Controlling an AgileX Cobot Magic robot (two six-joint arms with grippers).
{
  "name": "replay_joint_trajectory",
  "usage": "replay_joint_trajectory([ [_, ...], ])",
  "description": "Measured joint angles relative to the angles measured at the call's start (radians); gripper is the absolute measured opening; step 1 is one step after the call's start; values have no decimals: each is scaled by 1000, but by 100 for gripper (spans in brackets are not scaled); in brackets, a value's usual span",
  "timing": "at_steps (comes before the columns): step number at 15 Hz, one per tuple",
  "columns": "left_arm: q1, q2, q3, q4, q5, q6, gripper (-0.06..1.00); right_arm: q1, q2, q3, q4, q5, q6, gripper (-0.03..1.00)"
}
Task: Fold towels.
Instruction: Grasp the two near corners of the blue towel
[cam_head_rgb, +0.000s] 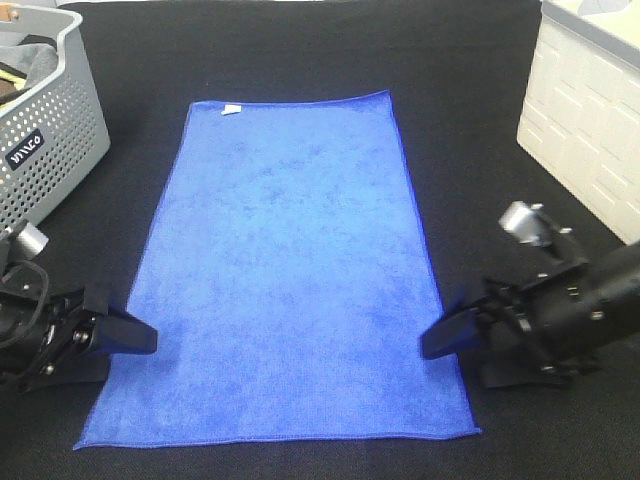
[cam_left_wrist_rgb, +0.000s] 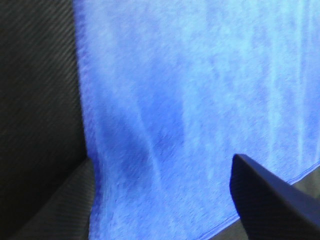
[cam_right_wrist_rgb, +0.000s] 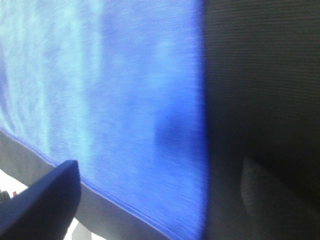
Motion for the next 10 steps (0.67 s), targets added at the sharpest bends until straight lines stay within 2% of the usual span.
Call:
replay_joint_trajectory([
  [2, -25, 9, -11, -2, -9, 1, 68, 88, 14, -6, 74, -53, -2, 73],
  [4, -79, 10, -17, -14, -54, 3, 59, 109, 24, -6, 114, -80, -3, 60],
  [6, -117, 10, -20, -19, -107, 3, 42, 112, 36, -6, 119, -108, -3, 37],
  [8, -119, 12, -20, -19, -137, 3, 18, 113, 45, -5, 121, -129, -3, 11],
  [9, -119, 14, -20, -18, -143, 3, 6, 113, 47, -5, 126, -129, -1, 2],
  [10, -119, 15, -20, -16, -143, -2, 1, 114, 47, -4, 129, -128, 16, 0],
])
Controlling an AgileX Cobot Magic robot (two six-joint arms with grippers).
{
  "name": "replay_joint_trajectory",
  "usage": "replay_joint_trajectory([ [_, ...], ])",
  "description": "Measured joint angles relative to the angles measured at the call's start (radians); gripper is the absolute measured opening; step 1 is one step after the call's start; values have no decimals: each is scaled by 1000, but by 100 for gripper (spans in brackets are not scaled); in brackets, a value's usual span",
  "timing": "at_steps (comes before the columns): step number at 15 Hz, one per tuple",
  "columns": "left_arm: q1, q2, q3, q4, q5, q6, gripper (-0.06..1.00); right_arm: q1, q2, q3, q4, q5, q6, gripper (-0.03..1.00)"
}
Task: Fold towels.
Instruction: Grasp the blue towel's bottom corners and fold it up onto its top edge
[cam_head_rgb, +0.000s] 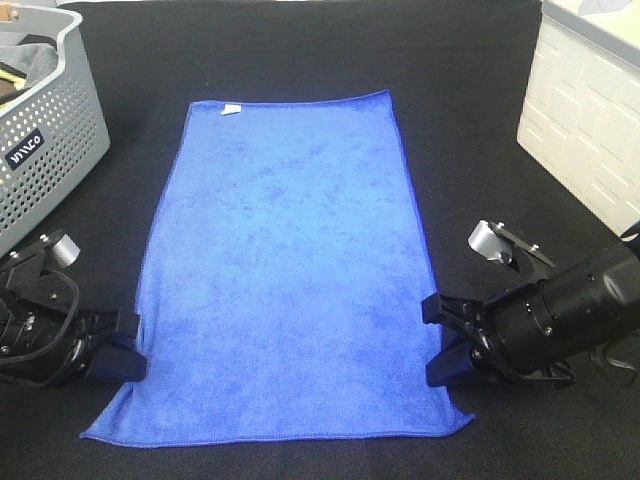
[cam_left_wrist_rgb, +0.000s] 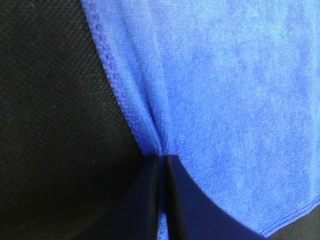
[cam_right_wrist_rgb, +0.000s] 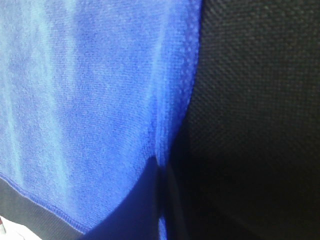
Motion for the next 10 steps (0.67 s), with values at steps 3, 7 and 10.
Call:
replay_joint_trajectory([
  [3, 0, -21, 3, 67, 0, -68, 1, 0, 0, 0, -14, 12, 31, 0],
  [7, -1, -149, 6, 389, 7, -349, 1, 1, -87, 47, -120, 8, 135, 0],
  [10, -5, -254, 7, 662, 71, -585, 1, 1, -208, 107, -195, 36, 224, 0],
])
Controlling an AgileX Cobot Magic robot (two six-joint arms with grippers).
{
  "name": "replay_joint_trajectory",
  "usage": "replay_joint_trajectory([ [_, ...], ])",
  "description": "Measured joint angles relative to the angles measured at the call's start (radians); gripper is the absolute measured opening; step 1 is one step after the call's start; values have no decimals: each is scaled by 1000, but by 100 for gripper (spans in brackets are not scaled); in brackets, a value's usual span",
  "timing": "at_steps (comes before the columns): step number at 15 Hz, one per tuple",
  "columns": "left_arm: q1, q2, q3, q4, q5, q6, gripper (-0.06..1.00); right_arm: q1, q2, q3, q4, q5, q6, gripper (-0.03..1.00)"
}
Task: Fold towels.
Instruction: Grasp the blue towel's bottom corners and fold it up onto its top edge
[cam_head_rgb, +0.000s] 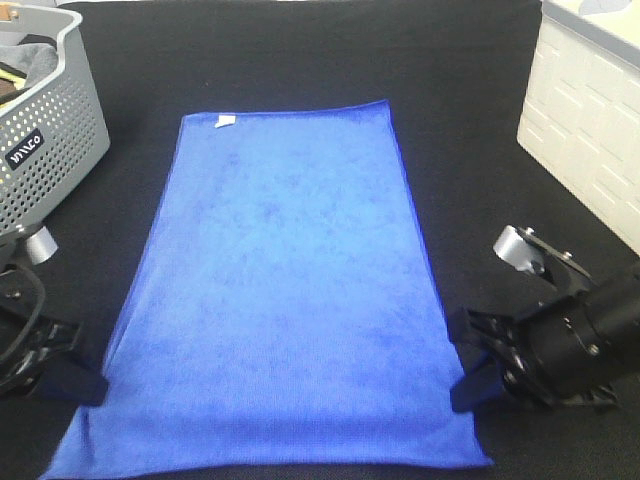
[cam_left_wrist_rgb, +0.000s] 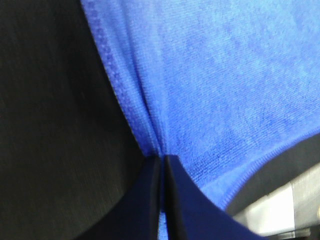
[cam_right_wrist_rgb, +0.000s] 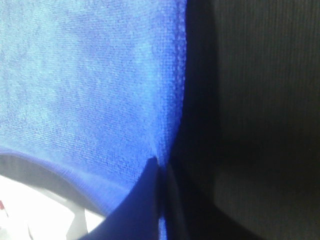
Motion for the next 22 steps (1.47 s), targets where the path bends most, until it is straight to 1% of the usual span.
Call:
replay_joint_trajectory([
  [2, 0, -50, 1, 105, 61, -109, 1, 0, -83, 68, -37, 30, 45, 0],
  [3, 0, -80, 17, 147, 89, -166, 1, 0, -115, 98, -38, 38, 53, 0],
  [5, 0, -103, 59, 155, 106, -187, 1, 0, -176, 154, -40, 46, 67, 0],
  [7, 0, -118, 86, 156, 108, -190, 1, 0, -201, 178, -43, 47, 71, 0],
  [9, 0, -128, 87, 140, 89, -192, 1, 0, -202, 160, -62, 48, 67, 0],
  [10, 0, -128, 78, 124, 62, -196, 1, 0, -202, 109, -90, 49, 69, 0],
  [11, 0, -128, 78, 124, 62, -196, 1, 0, -202, 109, -90, 49, 69, 0],
  [13, 0, -115, 19, 117, 41, -216, 1, 0, -173, -21, -151, 57, 108, 0],
  [16, 0, -27, -166, 124, 34, -241, 1, 0, -39, -254, -270, 103, 200, 0],
  [17, 2, 37, -275, 135, 33, -260, 1, 0, 43, -397, -337, 120, 256, 0],
  [19, 20, 133, -435, 139, 35, -265, 1, 0, 148, -589, -415, 142, 337, 0],
  [22, 23, 285, -673, 147, 41, -270, 1, 0, 312, -888, -493, 195, 416, 0],
])
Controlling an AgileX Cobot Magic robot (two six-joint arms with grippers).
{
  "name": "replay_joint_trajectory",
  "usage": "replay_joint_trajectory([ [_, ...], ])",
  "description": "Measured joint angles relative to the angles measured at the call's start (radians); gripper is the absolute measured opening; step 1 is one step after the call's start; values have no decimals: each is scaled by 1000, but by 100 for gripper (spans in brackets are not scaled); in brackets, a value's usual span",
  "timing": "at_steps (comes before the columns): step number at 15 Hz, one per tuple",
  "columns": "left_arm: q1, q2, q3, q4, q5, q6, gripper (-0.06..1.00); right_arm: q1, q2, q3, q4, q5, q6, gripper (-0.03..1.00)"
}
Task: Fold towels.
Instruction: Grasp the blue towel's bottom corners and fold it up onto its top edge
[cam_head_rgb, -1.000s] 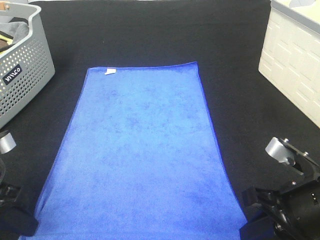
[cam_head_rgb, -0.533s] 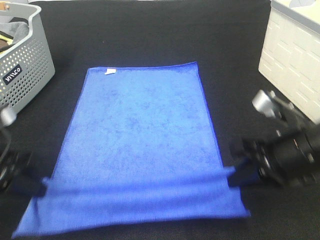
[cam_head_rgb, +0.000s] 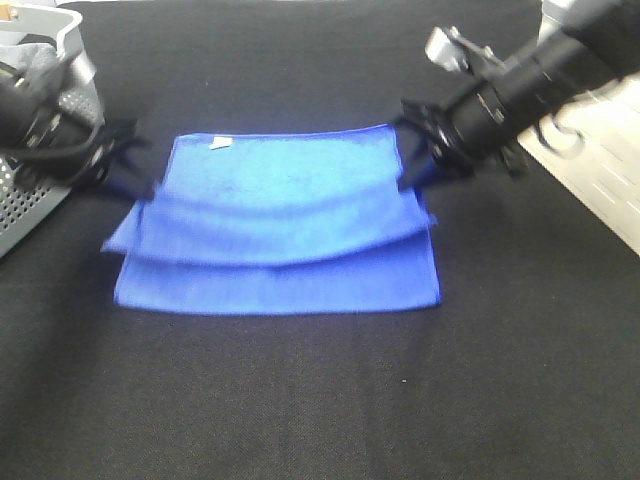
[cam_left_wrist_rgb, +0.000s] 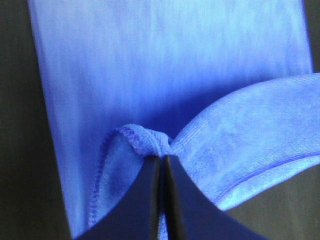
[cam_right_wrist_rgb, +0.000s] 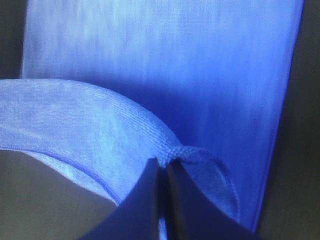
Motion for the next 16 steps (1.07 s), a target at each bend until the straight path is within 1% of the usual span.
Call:
replay_joint_trajectory([
  [3, 0, 134, -251, 27, 0, -24, 1, 0, 163, -294, -93, 42, 71, 0],
  [4, 0, 206, -384, 64, 0, -53, 1, 0, 212, -370, -124, 47, 98, 0],
  [5, 0, 261, -461, 91, -1, -69, 1, -7, 284, -496, -158, 50, 121, 0],
  [7, 0, 363, -607, 111, -16, -80, 1, -24, 393, -669, -174, 61, 129, 0],
  [9, 0, 455, -717, 115, -66, -83, 1, -40, 500, -817, -182, 64, 129, 0],
  [11, 0, 538, -801, 115, -127, -83, 1, -44, 602, -934, -204, 55, 129, 0],
  [12, 0, 593, -871, 115, -155, -83, 1, -44, 665, -991, -224, 37, 129, 0],
  [14, 0, 652, -930, 114, -161, -83, 1, -44, 712, -1017, -235, 7, 129, 0],
  [15, 0, 664, -936, 114, -161, -83, 3, -44, 720, -1017, -243, -3, 131, 5],
  [16, 0, 664, -936, 114, -161, -83, 3, -44, 720, -1017, -243, -3, 131, 5],
])
